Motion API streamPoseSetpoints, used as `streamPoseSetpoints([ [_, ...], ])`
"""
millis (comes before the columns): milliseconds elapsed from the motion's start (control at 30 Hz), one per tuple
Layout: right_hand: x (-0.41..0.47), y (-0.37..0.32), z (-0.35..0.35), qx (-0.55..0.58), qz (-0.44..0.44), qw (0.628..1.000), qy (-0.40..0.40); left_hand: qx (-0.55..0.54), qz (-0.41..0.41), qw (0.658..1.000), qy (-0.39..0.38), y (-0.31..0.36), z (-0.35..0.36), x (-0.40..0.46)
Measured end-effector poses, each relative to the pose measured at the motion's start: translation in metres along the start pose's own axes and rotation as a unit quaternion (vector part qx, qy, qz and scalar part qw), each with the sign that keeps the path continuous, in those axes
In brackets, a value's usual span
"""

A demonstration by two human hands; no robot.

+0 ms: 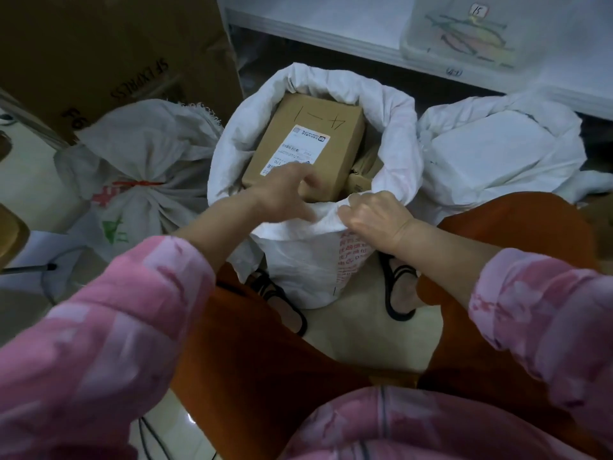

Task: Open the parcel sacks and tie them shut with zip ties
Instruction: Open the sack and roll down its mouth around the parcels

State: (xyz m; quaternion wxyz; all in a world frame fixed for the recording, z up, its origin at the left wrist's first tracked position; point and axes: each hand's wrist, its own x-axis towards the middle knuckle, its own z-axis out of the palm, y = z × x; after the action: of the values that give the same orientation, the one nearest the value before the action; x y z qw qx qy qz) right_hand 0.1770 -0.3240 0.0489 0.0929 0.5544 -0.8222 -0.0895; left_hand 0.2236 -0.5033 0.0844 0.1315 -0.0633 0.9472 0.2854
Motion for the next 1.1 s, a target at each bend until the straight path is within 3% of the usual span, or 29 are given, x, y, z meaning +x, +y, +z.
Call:
streamPoseSetpoints([
  [100,-0.006,-0.004,0.005,0.007,-0.009,0.997,0.078,0.004,-0.016,0.994,-0.111,0.017,0.003,0.005],
  [200,-0.014,-0.005,0.004,0.015,0.009,0.997,0.080,0.089,-0.018,0.992,-0.085,0.029,0.021,0.011],
  [300,-0.017,0.002,-0.005,0.083,0.020,0.995,-0.048,0.253,-0.003,0.967,-0.004,0.041,0.042,0.008],
  [367,-0.012,0.012,-0.016,0.209,0.054,0.961,-0.172,0.335,-0.001,0.942,0.028,0.040,0.055,0.003],
  [433,-0.007,0.020,-0.026,0.262,0.082,0.940,-0.202,0.378,0.002,0.924,0.052,0.032,0.063,-0.002],
  [533,0.004,0.029,-0.037,0.063,0.059,0.981,-0.174,0.402,0.029,0.910,0.091,0.023,0.072,-0.010],
  [667,0.012,0.026,-0.031,-0.098,-0.026,0.972,-0.212,0.429,0.064,0.896,0.098,0.020,0.083,-0.018],
  [833,-0.003,0.024,-0.015,-0.125,-0.070,0.974,-0.176,0.392,0.070,0.901,0.172,0.008,0.086,-0.020],
  [900,-0.015,0.028,-0.007,-0.106,-0.053,0.975,-0.187,0.335,0.025,0.936,0.103,0.016,0.082,-0.022],
  [1000,-0.030,0.034,0.007,-0.094,-0.031,0.981,-0.168,0.199,-0.004,0.978,-0.060,0.030,0.064,-0.010],
  [1100,-0.035,0.032,0.015,-0.070,-0.036,0.992,-0.093,0.084,0.029,0.995,-0.032,0.048,0.038,0.008],
])
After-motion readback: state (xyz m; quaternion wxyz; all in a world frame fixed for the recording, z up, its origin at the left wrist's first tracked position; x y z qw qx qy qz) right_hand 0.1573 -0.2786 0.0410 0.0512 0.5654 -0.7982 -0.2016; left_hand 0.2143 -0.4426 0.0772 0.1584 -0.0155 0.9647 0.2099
